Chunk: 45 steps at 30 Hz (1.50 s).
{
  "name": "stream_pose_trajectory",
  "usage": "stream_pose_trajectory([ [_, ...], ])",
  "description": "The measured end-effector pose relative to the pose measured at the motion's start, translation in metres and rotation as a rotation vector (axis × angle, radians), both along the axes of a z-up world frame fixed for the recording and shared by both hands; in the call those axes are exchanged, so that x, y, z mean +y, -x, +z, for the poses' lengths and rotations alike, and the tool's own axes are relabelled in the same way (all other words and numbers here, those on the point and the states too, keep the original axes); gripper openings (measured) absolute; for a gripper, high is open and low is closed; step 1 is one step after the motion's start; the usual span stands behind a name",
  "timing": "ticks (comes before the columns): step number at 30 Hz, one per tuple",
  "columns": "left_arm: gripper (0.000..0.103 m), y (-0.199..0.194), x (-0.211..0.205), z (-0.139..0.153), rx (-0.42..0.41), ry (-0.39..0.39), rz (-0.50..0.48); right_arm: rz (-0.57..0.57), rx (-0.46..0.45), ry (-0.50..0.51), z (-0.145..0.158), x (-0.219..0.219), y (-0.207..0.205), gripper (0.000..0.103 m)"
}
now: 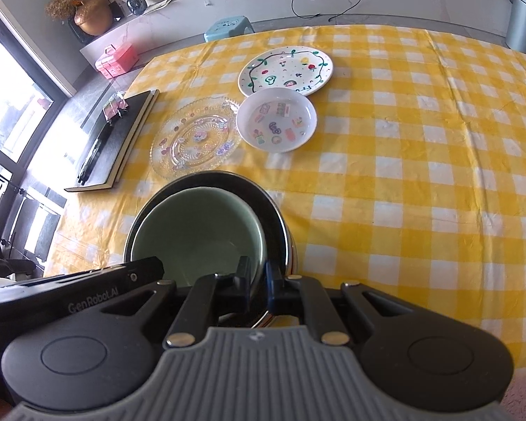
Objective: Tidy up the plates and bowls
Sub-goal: 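Lower the green bowl into the steel bowl stack, open both grippers, then move both grippers to the clear glass plate and close on its rim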
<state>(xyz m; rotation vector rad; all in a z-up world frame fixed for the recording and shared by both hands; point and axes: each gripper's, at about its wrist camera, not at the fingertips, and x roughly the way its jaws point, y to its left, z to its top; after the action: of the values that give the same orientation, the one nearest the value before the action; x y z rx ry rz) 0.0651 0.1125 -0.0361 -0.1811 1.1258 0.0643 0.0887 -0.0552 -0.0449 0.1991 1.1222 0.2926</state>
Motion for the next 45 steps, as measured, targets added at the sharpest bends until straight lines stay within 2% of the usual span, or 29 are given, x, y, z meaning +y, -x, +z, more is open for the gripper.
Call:
stream_pose_trajectory([
  [6,0.01,-0.002,-0.001,0.0,0.007,-0.008,-0.008,-0.001,-0.016,-0.008,0.004,-0.002,0.001,0.008],
  [12,0.011,-0.001,0.002,0.015,-0.036,-0.008,-0.004,-0.003,-0.062,-0.021,0.019,-0.005,0.002,0.01],
  [15,0.015,0.0,0.002,0.023,-0.053,-0.008,-0.008,-0.003,-0.071,-0.03,0.024,-0.006,0.004,0.011],
  [25,0.024,0.0,0.001,0.041,-0.121,0.005,-0.039,-0.041,-0.174,-0.087,0.047,-0.028,0.011,0.029],
  [28,0.027,-0.003,0.0,0.043,-0.132,-0.003,-0.055,-0.052,-0.207,-0.095,0.051,-0.036,0.011,0.03],
  [38,0.031,-0.025,0.008,0.04,-0.17,0.054,-0.087,-0.1,-0.215,-0.117,0.038,-0.06,-0.01,0.035],
  [45,0.031,-0.053,0.019,0.032,-0.173,0.09,-0.084,-0.114,-0.172,-0.107,0.018,-0.061,-0.039,0.035],
])
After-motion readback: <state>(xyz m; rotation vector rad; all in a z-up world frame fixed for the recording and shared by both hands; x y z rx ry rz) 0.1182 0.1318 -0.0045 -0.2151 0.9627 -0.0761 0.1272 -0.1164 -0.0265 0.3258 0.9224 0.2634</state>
